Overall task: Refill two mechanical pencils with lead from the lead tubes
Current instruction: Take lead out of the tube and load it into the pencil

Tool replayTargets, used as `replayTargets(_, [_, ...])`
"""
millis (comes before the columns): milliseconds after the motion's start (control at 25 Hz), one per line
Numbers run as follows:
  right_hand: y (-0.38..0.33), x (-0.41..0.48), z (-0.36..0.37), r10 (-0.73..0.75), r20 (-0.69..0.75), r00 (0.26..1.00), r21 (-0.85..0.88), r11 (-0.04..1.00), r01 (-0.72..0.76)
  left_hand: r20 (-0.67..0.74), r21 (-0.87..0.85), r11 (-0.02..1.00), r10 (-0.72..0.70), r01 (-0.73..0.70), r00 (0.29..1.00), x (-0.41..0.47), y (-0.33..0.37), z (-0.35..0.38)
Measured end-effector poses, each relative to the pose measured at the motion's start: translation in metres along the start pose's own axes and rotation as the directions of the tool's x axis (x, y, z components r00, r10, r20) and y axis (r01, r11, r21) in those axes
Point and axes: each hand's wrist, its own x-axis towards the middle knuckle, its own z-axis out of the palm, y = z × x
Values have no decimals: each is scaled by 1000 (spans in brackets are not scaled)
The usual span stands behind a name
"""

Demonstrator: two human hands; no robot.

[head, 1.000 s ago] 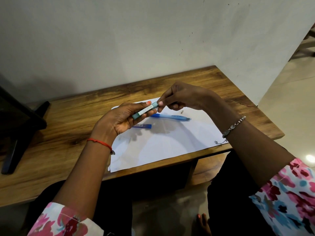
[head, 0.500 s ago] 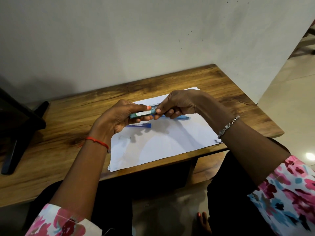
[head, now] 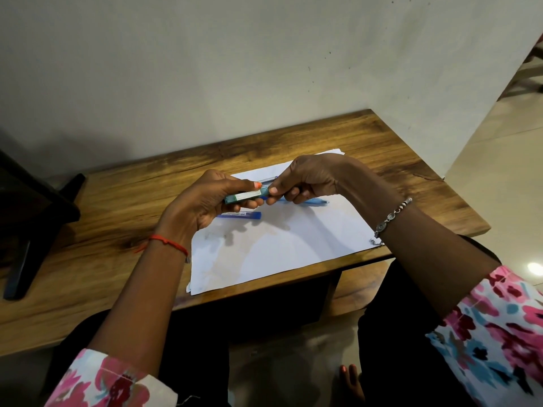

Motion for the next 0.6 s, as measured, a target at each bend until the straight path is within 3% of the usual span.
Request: replayTargets(600, [2, 5, 1, 23, -40, 999, 49, 999, -21, 6, 22, 999, 23, -23, 1000, 1, -3, 2])
